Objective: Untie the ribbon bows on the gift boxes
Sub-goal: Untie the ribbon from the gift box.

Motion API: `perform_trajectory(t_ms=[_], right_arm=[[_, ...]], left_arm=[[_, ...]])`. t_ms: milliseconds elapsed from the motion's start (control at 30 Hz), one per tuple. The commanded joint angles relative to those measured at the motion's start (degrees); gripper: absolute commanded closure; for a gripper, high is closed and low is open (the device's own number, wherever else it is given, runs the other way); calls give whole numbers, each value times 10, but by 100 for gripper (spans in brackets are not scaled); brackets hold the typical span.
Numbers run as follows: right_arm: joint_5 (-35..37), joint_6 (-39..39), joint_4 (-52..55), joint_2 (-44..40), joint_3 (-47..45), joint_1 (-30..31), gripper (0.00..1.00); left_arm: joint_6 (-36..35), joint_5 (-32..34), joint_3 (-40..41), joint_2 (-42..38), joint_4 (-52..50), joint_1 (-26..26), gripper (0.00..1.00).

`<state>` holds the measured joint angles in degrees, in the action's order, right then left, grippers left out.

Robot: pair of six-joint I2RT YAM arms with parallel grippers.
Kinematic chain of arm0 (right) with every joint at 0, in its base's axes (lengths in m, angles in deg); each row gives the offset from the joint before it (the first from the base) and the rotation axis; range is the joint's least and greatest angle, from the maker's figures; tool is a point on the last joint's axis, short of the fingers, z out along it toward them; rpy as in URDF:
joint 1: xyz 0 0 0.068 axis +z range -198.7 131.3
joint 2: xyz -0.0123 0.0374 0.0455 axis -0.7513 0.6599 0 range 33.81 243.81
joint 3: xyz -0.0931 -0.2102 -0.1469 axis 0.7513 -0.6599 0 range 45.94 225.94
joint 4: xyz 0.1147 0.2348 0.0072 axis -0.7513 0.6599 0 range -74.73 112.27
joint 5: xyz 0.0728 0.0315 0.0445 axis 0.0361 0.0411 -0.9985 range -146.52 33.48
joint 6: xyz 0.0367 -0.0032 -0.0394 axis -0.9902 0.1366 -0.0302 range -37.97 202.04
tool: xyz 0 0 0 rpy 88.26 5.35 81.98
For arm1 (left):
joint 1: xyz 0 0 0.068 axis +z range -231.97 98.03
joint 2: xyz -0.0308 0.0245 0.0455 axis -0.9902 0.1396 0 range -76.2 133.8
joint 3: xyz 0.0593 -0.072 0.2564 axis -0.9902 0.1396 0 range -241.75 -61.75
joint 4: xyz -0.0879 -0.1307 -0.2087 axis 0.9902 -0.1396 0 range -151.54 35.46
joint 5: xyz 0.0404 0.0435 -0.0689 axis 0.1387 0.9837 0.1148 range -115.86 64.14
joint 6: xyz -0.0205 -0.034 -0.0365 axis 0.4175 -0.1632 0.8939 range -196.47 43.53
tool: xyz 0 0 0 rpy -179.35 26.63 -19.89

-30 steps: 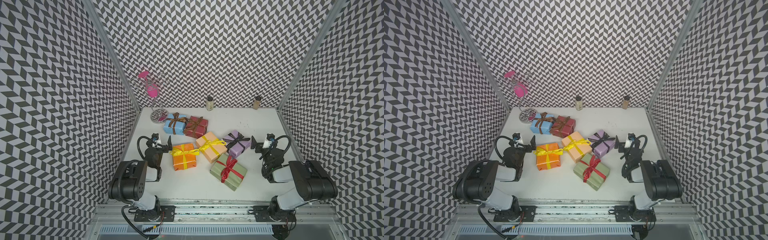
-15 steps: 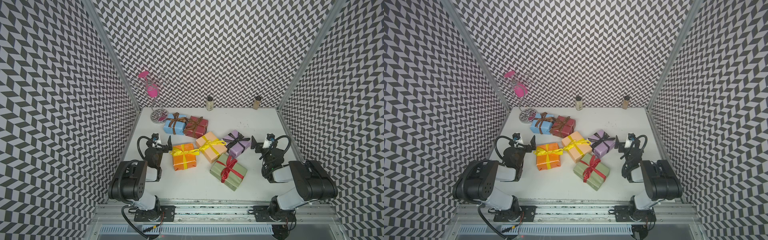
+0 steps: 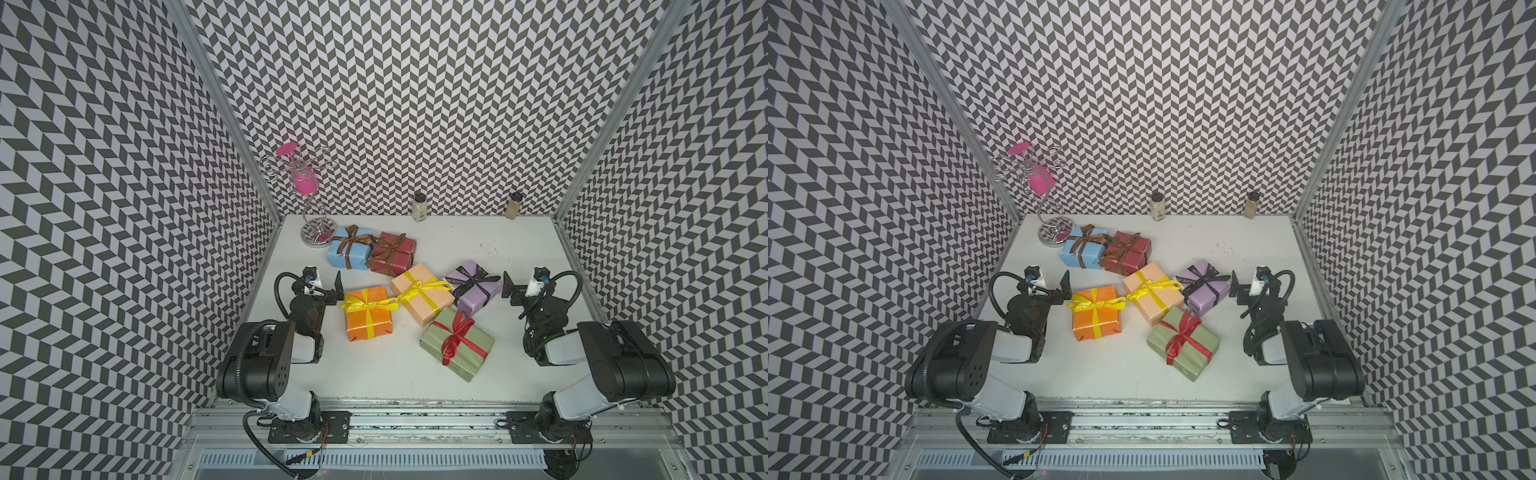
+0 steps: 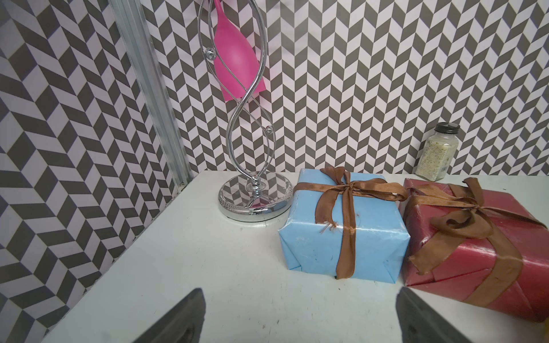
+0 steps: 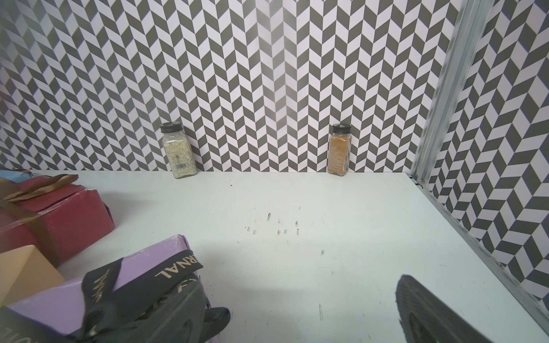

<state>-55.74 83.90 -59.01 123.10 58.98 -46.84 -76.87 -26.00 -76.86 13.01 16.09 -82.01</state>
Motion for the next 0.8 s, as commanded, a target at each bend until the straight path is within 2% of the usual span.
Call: perform_trajectory(t_ms=[0, 100, 200, 300, 400, 467, 600, 700, 767], right_arm=[[17, -4, -58, -1, -23, 6, 1], [40, -7, -69, -14, -32, 11, 1], [54, -4, 14, -66, -11, 16, 1], [76, 7, 80, -112, 15, 33, 0], [93, 21, 139, -157, 36, 63, 1], [75, 10, 230, -182, 78, 79, 3], [-9, -19, 412, -212, 172, 115, 8], [-80, -25, 479, -219, 215, 147, 12], [-130, -33, 516, -218, 238, 164, 13]], left_arm=[[1, 22, 4, -1, 14, -6, 0], [17, 69, 4, -14, 11, -8, 0], [19, 97, -21, -71, -93, -19, 0], [-7, 157, -26, -115, -128, -62, 0], [-8, 195, -57, -158, -212, -104, 0], [1, 202, -86, -185, -276, -127, 0], [17, 167, -150, -227, -405, -181, 0], [33, 179, -182, -246, -468, -224, 0], [66, 166, -204, -255, -521, -229, 0]])
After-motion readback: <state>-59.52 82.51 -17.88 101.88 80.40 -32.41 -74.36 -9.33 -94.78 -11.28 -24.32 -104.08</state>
